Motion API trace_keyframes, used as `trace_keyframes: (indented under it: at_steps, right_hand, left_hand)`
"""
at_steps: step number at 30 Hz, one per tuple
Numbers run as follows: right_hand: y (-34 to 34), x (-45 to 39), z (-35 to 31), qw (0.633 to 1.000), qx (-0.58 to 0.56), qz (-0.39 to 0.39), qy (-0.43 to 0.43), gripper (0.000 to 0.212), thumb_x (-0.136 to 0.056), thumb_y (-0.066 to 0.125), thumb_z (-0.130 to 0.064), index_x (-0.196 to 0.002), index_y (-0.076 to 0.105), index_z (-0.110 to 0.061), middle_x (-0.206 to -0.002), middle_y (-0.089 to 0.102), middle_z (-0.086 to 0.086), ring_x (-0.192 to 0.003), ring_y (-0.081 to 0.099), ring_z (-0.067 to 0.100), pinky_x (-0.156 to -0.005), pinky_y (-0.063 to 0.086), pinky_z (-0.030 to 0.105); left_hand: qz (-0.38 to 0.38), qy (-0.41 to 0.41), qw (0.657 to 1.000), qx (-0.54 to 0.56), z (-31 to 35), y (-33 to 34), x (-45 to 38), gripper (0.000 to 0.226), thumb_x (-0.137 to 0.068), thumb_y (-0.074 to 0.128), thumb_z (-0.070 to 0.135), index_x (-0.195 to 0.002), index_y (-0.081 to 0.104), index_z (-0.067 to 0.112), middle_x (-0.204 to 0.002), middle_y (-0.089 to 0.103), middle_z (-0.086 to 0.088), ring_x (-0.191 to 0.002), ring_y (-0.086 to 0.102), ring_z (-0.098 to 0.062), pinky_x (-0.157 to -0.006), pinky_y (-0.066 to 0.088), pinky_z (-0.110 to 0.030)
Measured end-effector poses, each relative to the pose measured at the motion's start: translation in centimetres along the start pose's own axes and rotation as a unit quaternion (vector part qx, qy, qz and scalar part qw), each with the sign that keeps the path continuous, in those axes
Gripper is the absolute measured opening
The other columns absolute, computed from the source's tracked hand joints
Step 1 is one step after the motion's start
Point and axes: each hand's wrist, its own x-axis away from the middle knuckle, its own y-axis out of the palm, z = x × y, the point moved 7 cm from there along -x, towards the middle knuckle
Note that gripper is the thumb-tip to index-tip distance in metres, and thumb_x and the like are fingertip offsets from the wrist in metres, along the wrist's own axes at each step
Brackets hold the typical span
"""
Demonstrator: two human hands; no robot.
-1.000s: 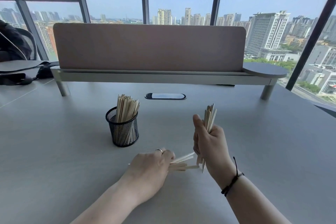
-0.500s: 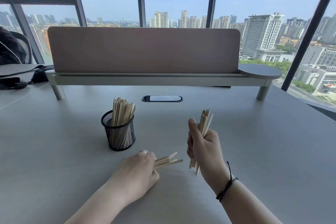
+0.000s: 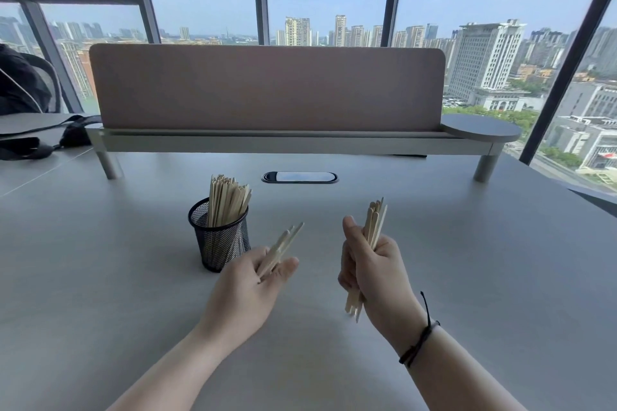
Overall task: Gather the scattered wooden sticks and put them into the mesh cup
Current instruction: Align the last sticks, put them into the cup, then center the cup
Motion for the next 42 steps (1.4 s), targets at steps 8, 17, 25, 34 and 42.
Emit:
trace_keyframes:
  at_steps: [8,17,25,34,42]
  right_hand:
    - [0.6,0.3,0.3,0.999,0.012,-0.036,-0.017,0.059,-0.080,0.069,-0.043,-0.064,0.032,0.000,-0.054,0.031,0.009,-0.046,0.028,0.020,-0.046,0.030,0.032]
    - [0.9,0.5,0.3,0.998,0.022,-0.052,-0.003,0.057,-0.080,0.069,-0.037,-0.059,0.023,-0.013,-0.050,0.026,0.005,-0.046,0.021,0.019,-0.046,0.024,0.030]
    - [1.3,0.5,0.6,0.996,0.021,-0.076,0.035,0.058,-0.089,0.066,-0.033,-0.052,0.022,-0.026,-0.050,0.016,-0.002,-0.048,0.009,0.015,-0.050,0.010,0.030]
    - [4.6,1.3,0.5,0.987,0.093,-0.130,0.020,0.056,-0.097,0.059,-0.020,-0.056,0.020,-0.020,-0.048,0.017,0.000,-0.045,0.011,0.016,-0.047,0.011,0.029]
    - [12.1,-2.1,-4.2,0.993,-0.049,-0.103,0.013,0.060,-0.096,0.057,-0.025,-0.045,0.025,-0.026,-0.044,0.019,-0.004,-0.042,0.013,0.013,-0.047,0.010,0.027]
  left_hand:
    - [0.043,-0.045,0.972,0.228,-0.4,-0.5,0.0,0.062,-0.075,0.070,0.061,-0.063,0.039,0.009,-0.041,0.041,-0.009,-0.038,0.036,-0.021,-0.043,0.034,-0.030]
    - [0.073,-0.031,0.964,0.252,0.3,-1.3,0.1,0.051,-0.079,0.071,0.052,-0.052,0.041,0.021,-0.041,0.039,-0.005,-0.040,0.037,-0.022,-0.049,0.037,-0.036]
    - [0.003,-0.110,0.931,0.349,-0.1,-0.1,0.0,0.060,-0.073,0.071,0.049,-0.053,0.020,0.022,-0.048,0.016,0.003,-0.046,0.009,-0.012,-0.047,0.007,-0.027]
    - [0.028,-0.108,0.922,0.372,1.0,-1.8,-0.9,0.055,-0.087,0.060,0.043,-0.049,0.023,0.025,-0.045,0.018,0.007,-0.041,0.012,-0.010,-0.048,0.011,-0.022]
    - [0.211,-0.080,0.901,0.370,1.8,-11.9,-9.7,0.065,-0.103,0.049,0.044,-0.050,0.020,0.021,-0.041,0.021,0.004,-0.038,0.021,-0.016,-0.042,0.022,-0.022]
